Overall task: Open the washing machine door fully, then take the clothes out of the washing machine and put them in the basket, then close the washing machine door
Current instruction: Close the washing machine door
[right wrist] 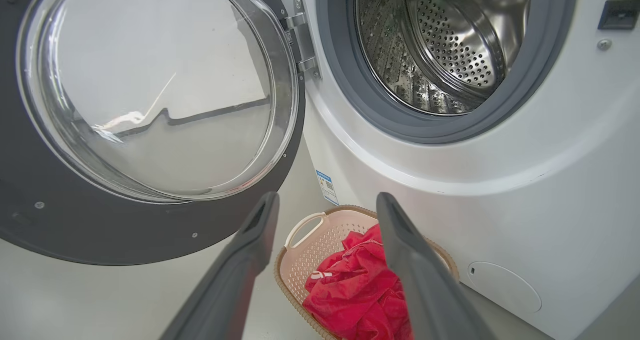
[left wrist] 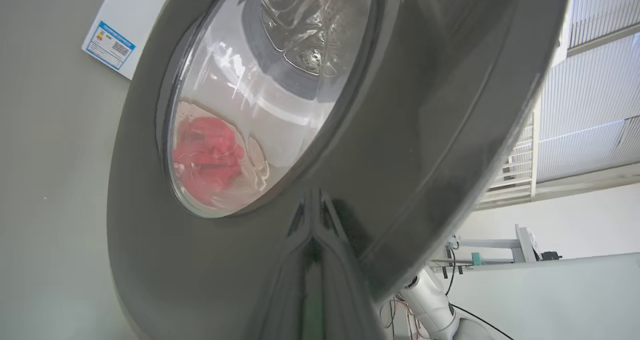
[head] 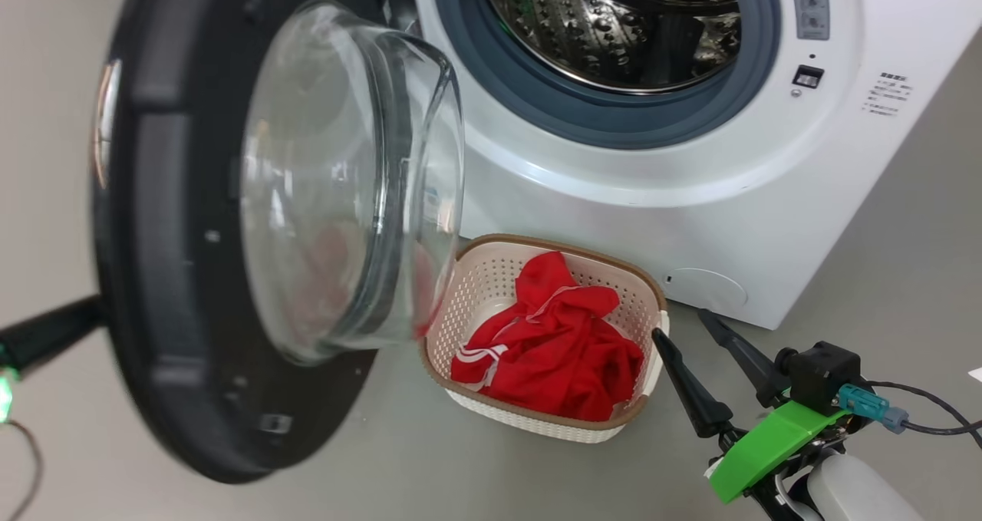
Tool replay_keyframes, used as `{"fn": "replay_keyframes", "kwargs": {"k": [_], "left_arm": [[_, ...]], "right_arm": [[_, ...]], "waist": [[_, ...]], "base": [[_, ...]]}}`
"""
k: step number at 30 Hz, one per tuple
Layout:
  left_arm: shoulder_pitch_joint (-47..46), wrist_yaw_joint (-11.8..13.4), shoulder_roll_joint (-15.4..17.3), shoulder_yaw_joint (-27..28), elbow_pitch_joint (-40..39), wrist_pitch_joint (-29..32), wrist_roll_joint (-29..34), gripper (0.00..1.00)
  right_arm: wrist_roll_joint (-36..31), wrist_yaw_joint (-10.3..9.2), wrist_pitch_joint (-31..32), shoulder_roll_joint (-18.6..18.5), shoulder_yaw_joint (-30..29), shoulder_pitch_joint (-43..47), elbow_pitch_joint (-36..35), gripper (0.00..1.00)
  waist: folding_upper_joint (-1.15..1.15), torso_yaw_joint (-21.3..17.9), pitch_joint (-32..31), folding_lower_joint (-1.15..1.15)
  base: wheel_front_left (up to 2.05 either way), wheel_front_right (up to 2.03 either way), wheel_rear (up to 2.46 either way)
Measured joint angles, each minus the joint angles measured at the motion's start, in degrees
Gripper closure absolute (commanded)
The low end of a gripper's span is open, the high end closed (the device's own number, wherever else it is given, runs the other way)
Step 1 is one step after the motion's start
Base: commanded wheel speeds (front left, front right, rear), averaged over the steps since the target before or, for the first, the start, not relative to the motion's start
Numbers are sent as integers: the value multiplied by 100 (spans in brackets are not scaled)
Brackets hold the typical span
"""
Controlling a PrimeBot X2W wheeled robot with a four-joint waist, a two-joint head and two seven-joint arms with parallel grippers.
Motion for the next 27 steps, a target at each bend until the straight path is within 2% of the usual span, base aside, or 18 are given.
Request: {"fn": "replay_keyframes", "kwargs": {"k": [6,12,22,27], "left_arm": [[266,5,-370,-331,-849,196,-129,100],[263,112,-768,-680,-1279,178,-135,100],[-234,125,-1421,-1157,-1273,-238,-23,100],[-586,122,-1589,-1282,-1072,-430,8,100]], "right_arm": [[-21,0,0,30,-104,58,-24,0],[-57,0,0,52,-241,89,-78,0],[-101,0,0,133,-407,81,-134,0],[-108,0,0,187,-457,48,-170,0]], "waist": [[0,-197,-4,0],[0,-459,23,0],[0,-995,180,0],[0,-1319,265,0]], "base": [[0,0,0],[0,0,0],[0,0,0],[0,0,0]]}}
